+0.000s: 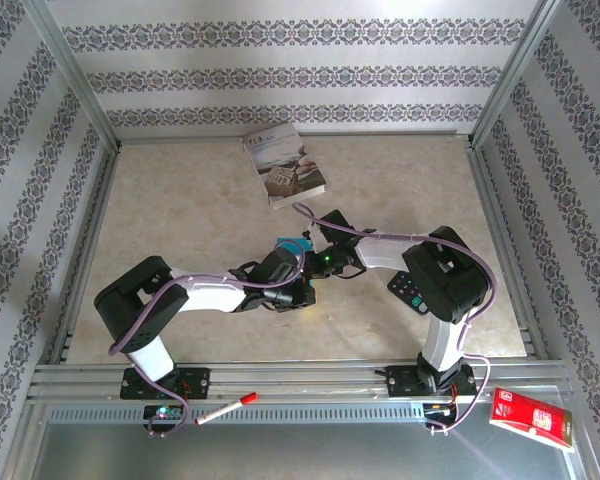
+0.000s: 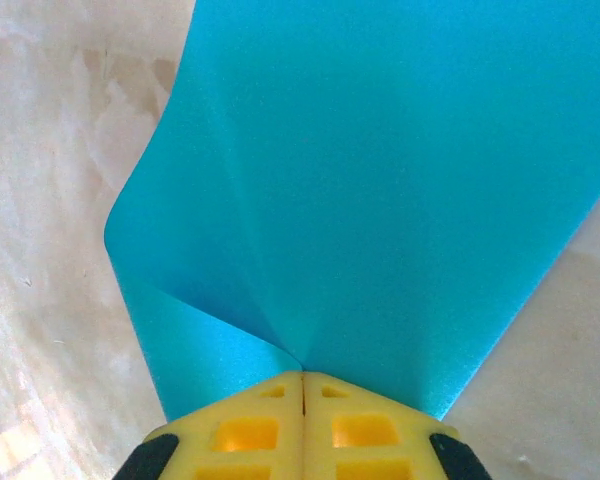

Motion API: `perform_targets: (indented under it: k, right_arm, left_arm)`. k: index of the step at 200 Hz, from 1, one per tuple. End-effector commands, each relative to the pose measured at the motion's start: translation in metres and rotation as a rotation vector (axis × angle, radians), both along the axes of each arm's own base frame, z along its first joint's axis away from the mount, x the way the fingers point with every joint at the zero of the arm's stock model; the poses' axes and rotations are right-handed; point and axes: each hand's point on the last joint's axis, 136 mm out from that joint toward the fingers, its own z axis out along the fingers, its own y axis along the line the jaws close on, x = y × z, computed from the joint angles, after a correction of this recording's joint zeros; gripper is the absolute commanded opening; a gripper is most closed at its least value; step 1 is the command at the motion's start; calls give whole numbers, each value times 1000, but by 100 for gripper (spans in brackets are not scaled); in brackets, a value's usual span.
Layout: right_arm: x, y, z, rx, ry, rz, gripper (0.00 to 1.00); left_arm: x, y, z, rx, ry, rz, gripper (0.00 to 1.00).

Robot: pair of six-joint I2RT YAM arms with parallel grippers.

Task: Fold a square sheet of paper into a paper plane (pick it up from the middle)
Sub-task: Third fold the triangle at the center of the table.

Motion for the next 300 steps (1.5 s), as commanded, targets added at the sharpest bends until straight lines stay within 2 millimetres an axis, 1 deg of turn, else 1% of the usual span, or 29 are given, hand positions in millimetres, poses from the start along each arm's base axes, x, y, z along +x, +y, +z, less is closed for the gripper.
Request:
perform_targets:
  k: [1,18,35,68,84,101,115,125,145,161,205,251,300]
  right_arm:
    - [-26,-24,-41,-149,94,-9,1]
    - [-26,-24,-41,-149,95,-9,1]
    - [-26,-24,-41,-148,94,-9,1]
    - [-26,-25,-42,-151,97,-8,1]
    - [-26,-25,-42,-151,97,-8,1]
    - [-25,-25,-42,-152,95,-10,1]
    - [-26,-24,-42,-150,96,-9,1]
    - [-26,-25,-42,-151,97,-9,1]
    - [-26,-25,-43,-151,97,-8,1]
    - [-26,-24,-43,-151,96,-9,1]
    - [-26,-25,-43,-153,98,-11,1]
    - [-26,-24,-44,-150,102,-11,1]
    - [-27,-24,-43,-151,100,-14,1]
  left_arm:
    - [12,11,-1,25,-32,25,0]
    - [13,10,-7,42,-21,17,0]
    - [16,7,-9,36,-22,16,0]
    - [17,7,-15,39,-12,19,0]
    - [17,6,-13,22,-16,21,0]
    - [17,3,-3,-17,-28,20,1]
    - [19,8,4,-30,-42,34,2]
    - [22,16,5,-23,-48,57,2]
    - [26,31,1,14,-47,85,1]
    - [28,36,-4,43,-43,80,2]
    - [28,30,-14,47,-15,55,1]
    - [19,26,-26,55,20,27,1]
    - [10,17,-23,47,16,-1,1]
